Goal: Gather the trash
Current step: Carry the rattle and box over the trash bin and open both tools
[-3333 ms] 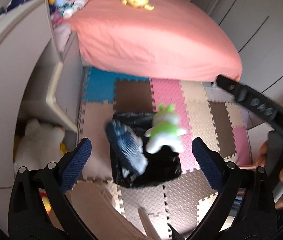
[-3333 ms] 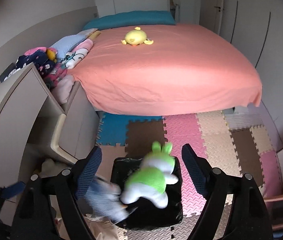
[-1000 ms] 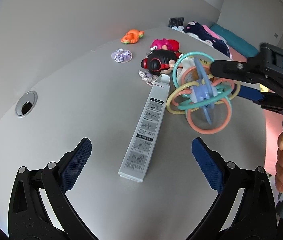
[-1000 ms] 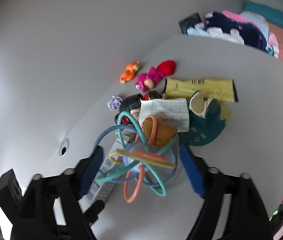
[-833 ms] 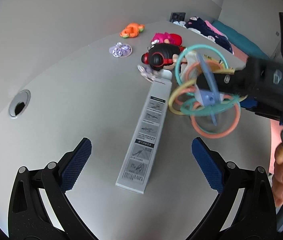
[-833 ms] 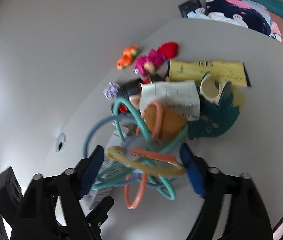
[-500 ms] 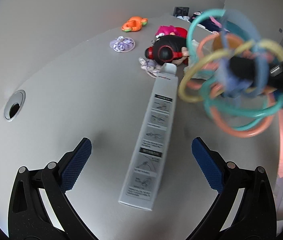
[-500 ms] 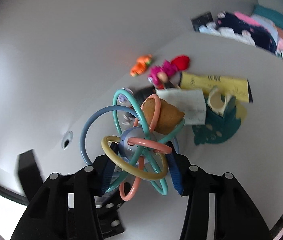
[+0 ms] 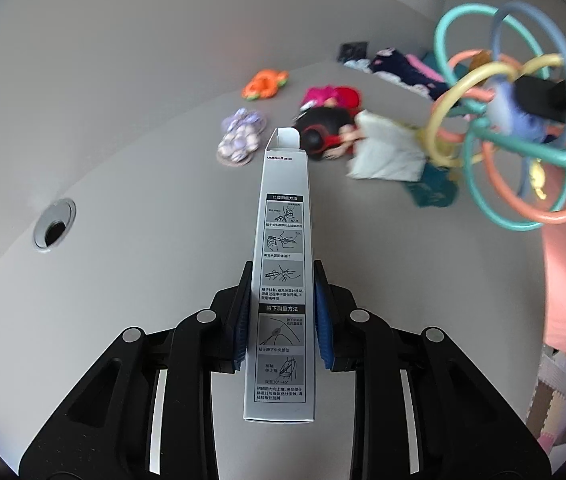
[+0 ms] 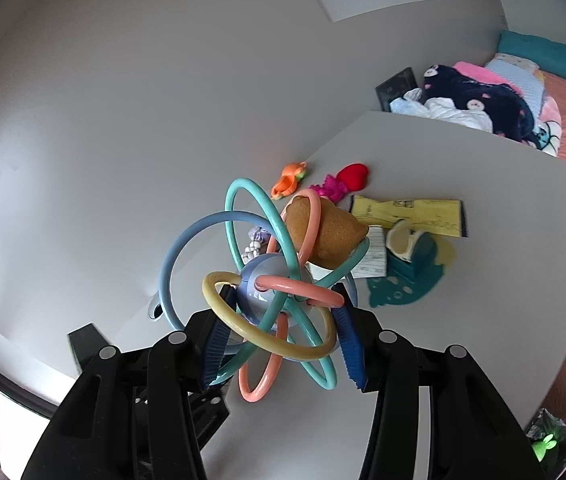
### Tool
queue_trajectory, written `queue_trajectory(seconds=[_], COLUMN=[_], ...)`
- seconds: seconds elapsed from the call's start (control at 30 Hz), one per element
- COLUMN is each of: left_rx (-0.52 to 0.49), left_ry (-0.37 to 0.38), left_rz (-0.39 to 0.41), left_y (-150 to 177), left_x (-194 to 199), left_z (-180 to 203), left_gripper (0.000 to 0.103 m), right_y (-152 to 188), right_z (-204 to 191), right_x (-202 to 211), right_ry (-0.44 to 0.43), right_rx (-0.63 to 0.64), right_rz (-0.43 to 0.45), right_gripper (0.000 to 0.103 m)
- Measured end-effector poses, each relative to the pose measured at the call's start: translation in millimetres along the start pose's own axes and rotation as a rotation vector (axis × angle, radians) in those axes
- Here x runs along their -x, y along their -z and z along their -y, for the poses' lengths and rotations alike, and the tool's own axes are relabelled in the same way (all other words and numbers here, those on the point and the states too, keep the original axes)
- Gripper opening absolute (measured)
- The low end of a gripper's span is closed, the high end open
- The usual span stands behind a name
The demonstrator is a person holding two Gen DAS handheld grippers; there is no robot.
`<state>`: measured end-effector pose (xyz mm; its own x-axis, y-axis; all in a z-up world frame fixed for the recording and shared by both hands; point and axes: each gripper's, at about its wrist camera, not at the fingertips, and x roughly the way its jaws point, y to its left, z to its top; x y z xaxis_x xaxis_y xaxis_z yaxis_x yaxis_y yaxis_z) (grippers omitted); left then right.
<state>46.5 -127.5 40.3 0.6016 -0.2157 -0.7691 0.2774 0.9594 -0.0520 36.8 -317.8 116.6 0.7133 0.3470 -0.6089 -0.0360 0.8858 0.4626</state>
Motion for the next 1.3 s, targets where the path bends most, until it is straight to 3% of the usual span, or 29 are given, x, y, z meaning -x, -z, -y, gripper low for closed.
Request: queue_trajectory(seconds=[0.23,0.57,0.97,1.3], left_rx=[-0.067,-0.178,-0.34,-0.462], left_ry=[0.048,0.154,0.283,0.413], left_rz=[0.057,0.086,0.061,-0.022], left_y=[-1.2,30.8,60.8,104.6], left_x=[40.5,79.9,92.6,87.9], left_z=[49.1,149.5,259.5,347.8], left_gripper=[0.027,0.027,0.027,0.027], right_y=[14.5,58.0,103.2,160.7], right_z=[22.3,85.5,152.5,212.2], right_x=[54.1,142.6,235.2,301.5], right_ry=[0.004,0.101,0.223,0.406], right_rx=[-0.044,-0.111,-0.189,-0.252], right_rz=[0.068,0.16,0.263,0.3], right_gripper=[0.051,0.051,0.051,0.051])
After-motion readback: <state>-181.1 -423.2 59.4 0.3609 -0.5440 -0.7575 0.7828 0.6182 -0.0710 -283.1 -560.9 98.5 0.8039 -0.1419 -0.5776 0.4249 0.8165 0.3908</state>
